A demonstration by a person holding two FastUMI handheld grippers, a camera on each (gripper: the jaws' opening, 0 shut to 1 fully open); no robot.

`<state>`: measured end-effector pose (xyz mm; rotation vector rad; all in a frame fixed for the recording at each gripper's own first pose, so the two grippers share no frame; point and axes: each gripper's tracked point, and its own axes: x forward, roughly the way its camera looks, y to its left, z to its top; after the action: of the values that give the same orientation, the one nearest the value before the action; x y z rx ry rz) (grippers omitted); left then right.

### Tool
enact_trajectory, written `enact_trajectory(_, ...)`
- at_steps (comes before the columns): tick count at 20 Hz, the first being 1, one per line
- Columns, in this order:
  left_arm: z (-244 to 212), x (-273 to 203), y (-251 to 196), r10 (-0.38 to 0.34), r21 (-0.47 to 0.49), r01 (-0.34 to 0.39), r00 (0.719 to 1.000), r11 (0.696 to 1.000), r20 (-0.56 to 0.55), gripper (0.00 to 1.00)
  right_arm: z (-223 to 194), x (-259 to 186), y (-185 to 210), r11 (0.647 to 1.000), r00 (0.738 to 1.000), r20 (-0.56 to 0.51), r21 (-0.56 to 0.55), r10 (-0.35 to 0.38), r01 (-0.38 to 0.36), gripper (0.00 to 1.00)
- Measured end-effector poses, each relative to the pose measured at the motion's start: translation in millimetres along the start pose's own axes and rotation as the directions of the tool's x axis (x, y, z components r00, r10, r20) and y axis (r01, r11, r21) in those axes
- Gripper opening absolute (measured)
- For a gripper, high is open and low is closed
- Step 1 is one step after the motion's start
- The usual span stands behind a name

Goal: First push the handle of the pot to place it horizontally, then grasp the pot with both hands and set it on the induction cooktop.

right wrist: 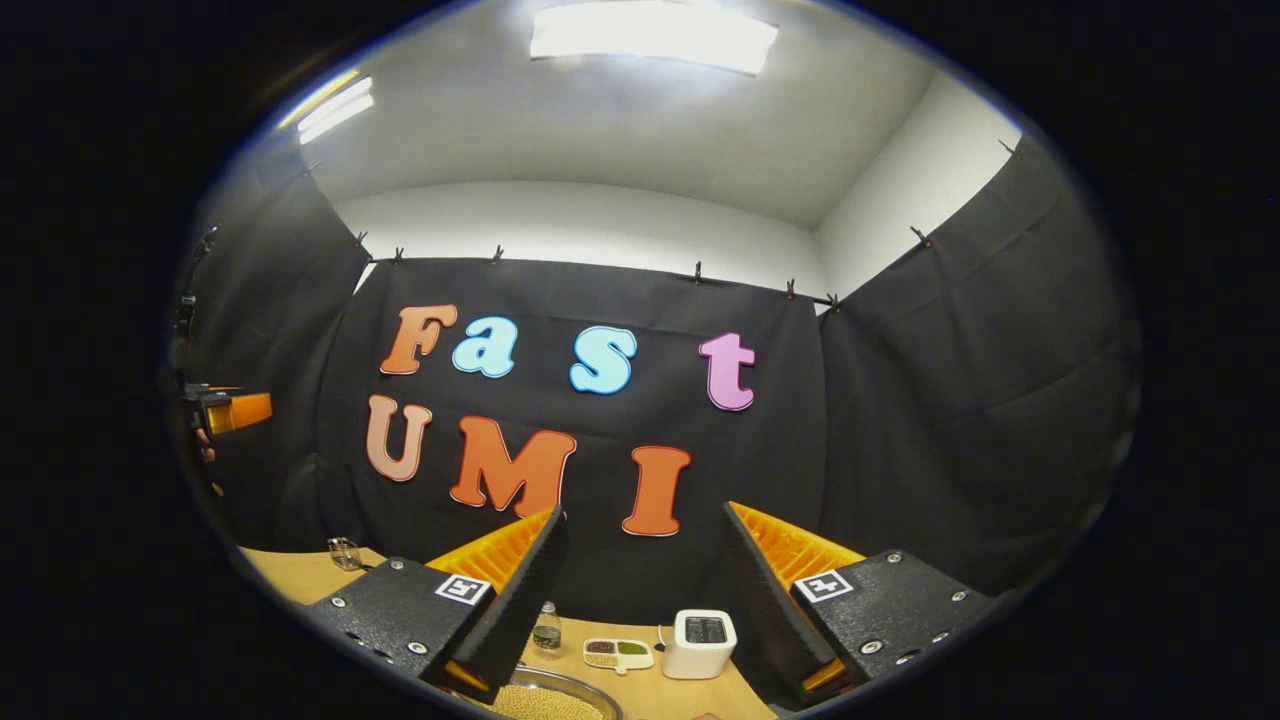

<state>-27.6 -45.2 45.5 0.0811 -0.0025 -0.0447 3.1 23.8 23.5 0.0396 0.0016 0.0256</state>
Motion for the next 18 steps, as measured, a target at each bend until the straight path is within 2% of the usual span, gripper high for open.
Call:
enact_trajectory(5,11,-14,13,0.010,0.014,-0.010,0.999,1.000,0.037,0.98,-19,-3,18,0.999,0.998,-0.040,0.006,0.046,-0.046,0.95)
enact_trajectory(8,3,-18,18,0.004,0.020,-0.004,1.000,1.000,0.027,0.98,-31,-8,29,0.997,0.995,-0.076,0.020,0.069,-0.068,0.95)
enact_trajectory(9,-2,-18,19,0.005,0.028,-0.005,1.000,1.000,0.020,0.95,-36,-11,32,0.997,0.993,-0.088,0.025,0.080,-0.078,0.95)
enact_trajectory(13,-17,-20,25,0.002,0.046,-0.002,1.000,0.999,-0.006,0.95,-57,-22,44,0.993,0.984,-0.138,0.027,0.115,-0.112,0.95)
enact_trajectory(14,-22,-22,22,-0.015,0.046,0.016,1.000,0.999,-0.017,0.98,-65,-24,46,0.993,0.980,-0.155,0.018,0.122,-0.121,0.95)
enact_trajectory(18,-32,-24,18,-0.035,0.060,0.037,0.999,0.998,-0.035,0.98,-89,-30,42,0.993,0.969,-0.222,0.005,0.113,-0.114,0.95)
